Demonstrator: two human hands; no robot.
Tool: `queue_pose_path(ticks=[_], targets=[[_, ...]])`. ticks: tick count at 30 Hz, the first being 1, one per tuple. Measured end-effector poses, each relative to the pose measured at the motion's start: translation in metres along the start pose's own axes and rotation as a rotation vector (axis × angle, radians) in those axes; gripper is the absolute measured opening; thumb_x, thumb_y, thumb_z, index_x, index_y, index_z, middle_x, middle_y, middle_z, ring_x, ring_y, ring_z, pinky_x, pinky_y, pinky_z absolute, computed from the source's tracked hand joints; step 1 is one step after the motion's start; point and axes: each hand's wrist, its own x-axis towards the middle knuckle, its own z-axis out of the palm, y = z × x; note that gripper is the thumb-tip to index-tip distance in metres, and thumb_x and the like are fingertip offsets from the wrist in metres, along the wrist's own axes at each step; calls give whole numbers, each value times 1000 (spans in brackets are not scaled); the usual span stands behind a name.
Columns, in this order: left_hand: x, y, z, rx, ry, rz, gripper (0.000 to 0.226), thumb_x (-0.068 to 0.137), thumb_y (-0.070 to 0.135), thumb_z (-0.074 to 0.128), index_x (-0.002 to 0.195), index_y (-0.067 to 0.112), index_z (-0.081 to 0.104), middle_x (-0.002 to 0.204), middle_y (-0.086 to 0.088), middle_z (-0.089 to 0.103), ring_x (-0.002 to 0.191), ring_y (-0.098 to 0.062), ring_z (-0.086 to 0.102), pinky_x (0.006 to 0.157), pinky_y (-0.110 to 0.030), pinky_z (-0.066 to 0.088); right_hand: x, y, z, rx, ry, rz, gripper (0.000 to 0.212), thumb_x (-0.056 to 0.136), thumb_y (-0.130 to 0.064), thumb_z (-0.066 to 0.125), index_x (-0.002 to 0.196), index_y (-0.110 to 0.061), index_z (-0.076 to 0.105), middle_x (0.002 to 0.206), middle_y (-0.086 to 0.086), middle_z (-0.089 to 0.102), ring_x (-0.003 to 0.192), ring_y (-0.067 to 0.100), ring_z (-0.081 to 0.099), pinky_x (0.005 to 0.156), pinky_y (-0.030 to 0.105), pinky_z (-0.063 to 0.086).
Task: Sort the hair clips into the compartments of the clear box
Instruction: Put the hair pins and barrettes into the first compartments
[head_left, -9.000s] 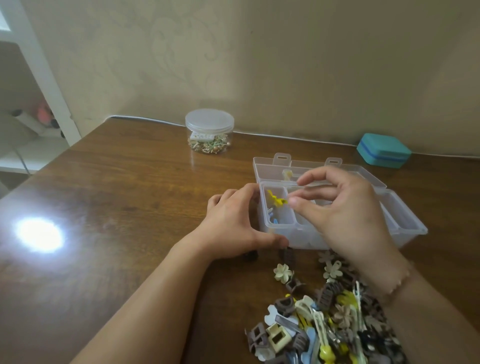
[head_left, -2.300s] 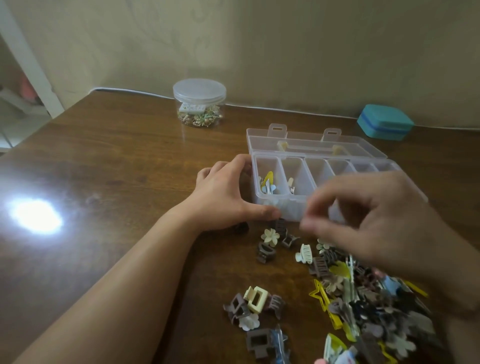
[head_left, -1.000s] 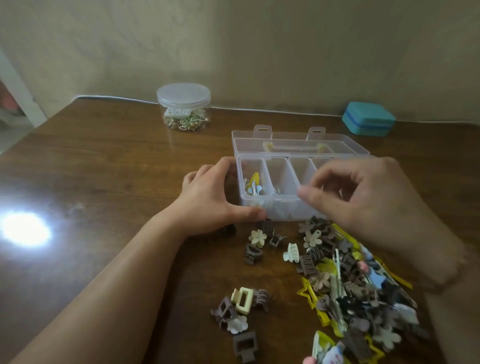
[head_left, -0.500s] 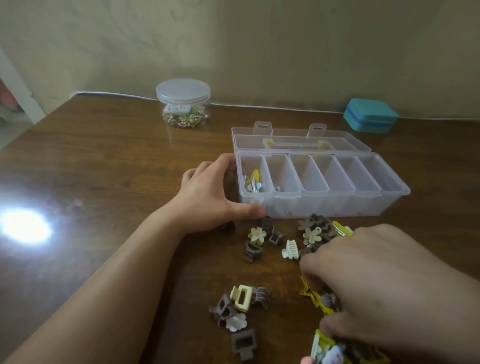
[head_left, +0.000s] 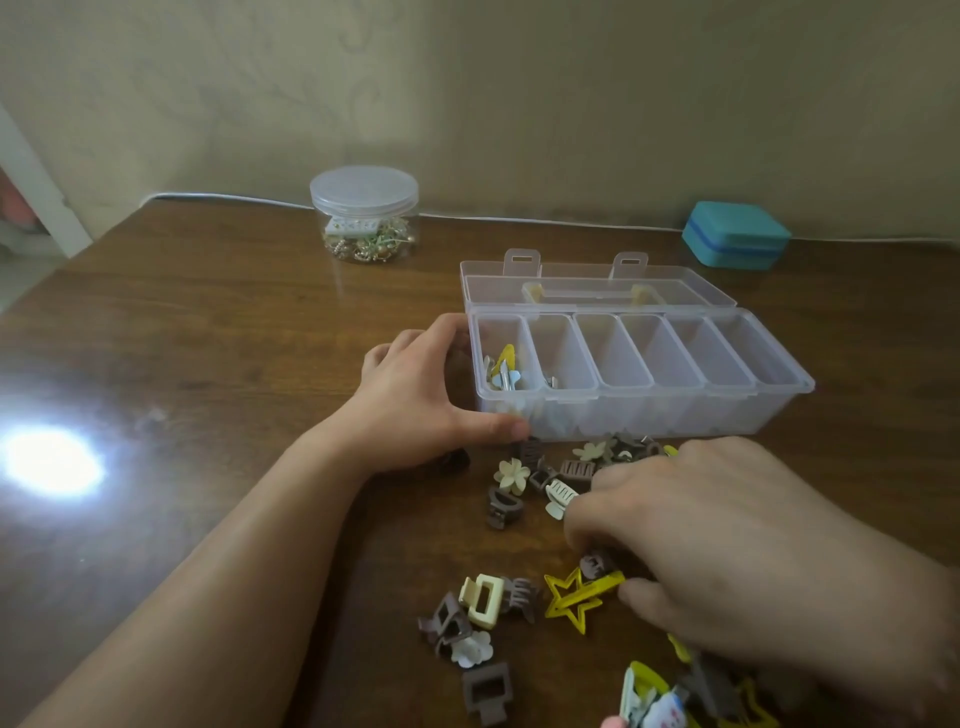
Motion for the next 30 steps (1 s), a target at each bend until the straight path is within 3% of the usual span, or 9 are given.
queue_pose_path(ticks=[4, 8, 12, 16, 19, 24, 25, 27, 30], targets=[[1, -3, 1, -3, -4, 9, 92, 55, 72, 73, 134, 42, 35, 122, 23, 44, 116, 0, 30, 105, -31, 15, -5, -6, -15, 52, 171, -37, 23, 92, -29, 50, 114, -37, 48, 101, -7, 59, 93, 23, 56, 71, 33, 43], [2, -4, 1, 7, 1, 9, 94, 53, 74, 69, 134, 43, 35, 124, 22, 46, 120, -2, 32, 107, -32, 15, -3, 1, -15, 162, 120, -76, 30, 93, -36, 52, 120, -45, 45, 99, -15, 56, 96, 12, 53, 68, 30, 37], [2, -3, 1, 8, -4, 8, 94, 54, 74, 72, 134, 42, 35, 123, 23, 45, 119, -2, 32, 109, -34, 15, -2, 0, -10, 183, 133, -126, 31, 85, -48, 57, 111, -43, 41, 94, -13, 56, 87, 12, 51, 62, 30, 34], [1, -2, 1, 13, -3, 5, 96, 52, 77, 71, 134, 41, 35, 121, 23, 44, 119, -1, 31, 108, -33, 15, -1, -1, -9, 222, 107, -183, 32, 87, -48, 58, 115, -46, 44, 102, -15, 58, 95, 10, 53, 69, 32, 37], [2, -2, 1, 15, -7, 8, 96, 52, 77, 71, 134, 42, 36, 123, 23, 45, 120, -2, 32, 108, -33, 15, 1, -1, -3, 190, 165, -201, 23, 87, -50, 57, 107, -41, 51, 100, -13, 59, 95, 13, 55, 70, 32, 40], [2, -5, 3, 14, 4, 15, 96, 48, 81, 66, 132, 43, 37, 125, 23, 48, 122, -3, 35, 110, -35, 16, -2, 12, -14, 369, 177, -220, 19, 81, -57, 59, 96, -44, 55, 96, -22, 55, 87, -1, 53, 68, 17, 42], [2, -6, 3, 14, 5, 20, 95, 48, 82, 64, 131, 44, 37, 125, 23, 48, 123, -3, 36, 110, -35, 17, -2, 16, -16, 464, 229, -196, 18, 80, -55, 61, 93, -43, 58, 99, -23, 55, 89, -3, 54, 67, 15, 44], [3, -6, 3, 16, 4, 22, 92, 48, 81, 64, 129, 46, 36, 122, 27, 47, 123, -2, 35, 109, -34, 16, 2, 22, -18, 744, 486, -95, 11, 76, -45, 67, 86, -39, 66, 93, -19, 61, 76, -5, 57, 55, 11, 44], [2, -4, 1, 2, -4, 24, 89, 56, 72, 74, 131, 45, 34, 113, 32, 40, 118, 1, 31, 106, -30, 14, 19, 31, -12, 940, 881, 129, 11, 76, -30, 76, 85, -33, 71, 73, -9, 66, 56, 11, 56, 45, 19, 44]])
